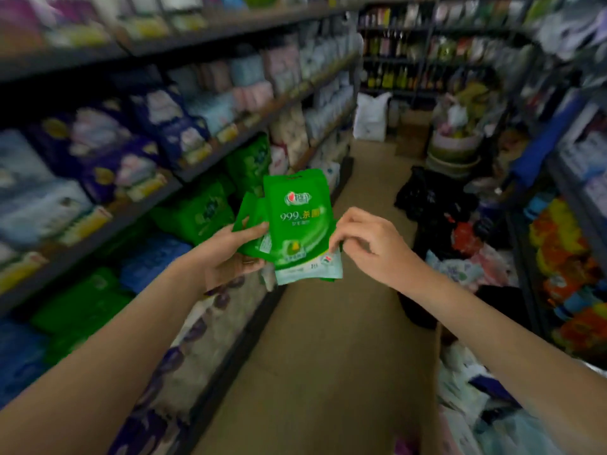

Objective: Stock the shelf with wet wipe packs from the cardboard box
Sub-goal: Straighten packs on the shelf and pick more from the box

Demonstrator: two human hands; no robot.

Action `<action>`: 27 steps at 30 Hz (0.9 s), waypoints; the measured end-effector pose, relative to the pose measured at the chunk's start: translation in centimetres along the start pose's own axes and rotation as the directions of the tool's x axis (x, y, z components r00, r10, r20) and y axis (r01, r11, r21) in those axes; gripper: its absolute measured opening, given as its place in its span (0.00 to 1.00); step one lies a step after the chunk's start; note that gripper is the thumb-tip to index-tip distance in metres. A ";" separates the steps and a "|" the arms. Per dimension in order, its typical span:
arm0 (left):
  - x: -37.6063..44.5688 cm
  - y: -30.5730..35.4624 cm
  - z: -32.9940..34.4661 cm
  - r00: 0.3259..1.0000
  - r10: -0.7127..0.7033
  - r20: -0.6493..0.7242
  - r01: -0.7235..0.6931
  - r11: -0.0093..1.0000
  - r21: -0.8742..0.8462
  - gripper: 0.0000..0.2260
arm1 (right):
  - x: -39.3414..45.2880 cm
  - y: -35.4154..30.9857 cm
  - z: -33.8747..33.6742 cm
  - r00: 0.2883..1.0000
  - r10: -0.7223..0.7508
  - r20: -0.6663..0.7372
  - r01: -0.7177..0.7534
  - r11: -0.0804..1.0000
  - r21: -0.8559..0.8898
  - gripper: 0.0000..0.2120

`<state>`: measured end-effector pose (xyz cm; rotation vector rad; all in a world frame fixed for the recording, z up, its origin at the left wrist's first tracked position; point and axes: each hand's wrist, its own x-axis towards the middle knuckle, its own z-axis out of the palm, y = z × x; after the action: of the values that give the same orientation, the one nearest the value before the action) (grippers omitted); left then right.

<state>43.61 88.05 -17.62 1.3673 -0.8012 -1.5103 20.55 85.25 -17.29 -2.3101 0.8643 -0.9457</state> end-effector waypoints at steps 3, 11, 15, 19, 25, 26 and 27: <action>-4.0 4.4 -4.9 0.993 0.113 -0.022 -0.111 0.990 0.092 0.04 | 5.5 -6.0 4.2 0.978 0.207 0.030 -0.208 0.977 0.043 0.14; -17.1 14.1 -21.7 0.912 0.362 -0.192 -0.275 0.887 0.370 0.05 | 16.8 -20.8 13.9 0.841 0.407 0.357 -0.521 0.432 0.736 0.26; -24.7 16.9 -27.9 0.845 0.490 -0.217 -0.420 0.857 0.298 0.09 | 20.2 -26.3 15.7 0.842 0.216 0.495 -0.533 0.191 0.824 0.13; -30.6 18.8 -30.5 0.774 0.592 -0.227 -0.567 0.806 0.168 0.09 | 22.8 -33.0 18.2 0.777 -0.192 0.600 -0.583 0.141 0.800 0.29; -38.2 21.8 -32.9 0.565 0.759 -0.324 -0.678 0.651 0.342 0.18 | 25.1 -45.3 23.5 0.592 -0.555 0.584 -0.524 0.286 0.802 0.21; -39.8 22.6 -33.3 0.494 0.791 -0.361 -0.711 0.606 0.356 0.17 | 25.6 -47.2 24.2 0.582 -0.574 0.576 -0.524 0.277 0.806 0.16; -41.3 23.3 -34.0 0.424 0.812 -0.400 -0.729 0.569 0.381 0.15 | 26.1 -49.0 24.8 0.576 -0.592 0.563 -0.525 0.260 0.810 0.11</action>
<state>80.04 121.36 13.53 1.1571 -0.9873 -0.2798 71.52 104.89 9.47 -1.2079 -0.3019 -0.0727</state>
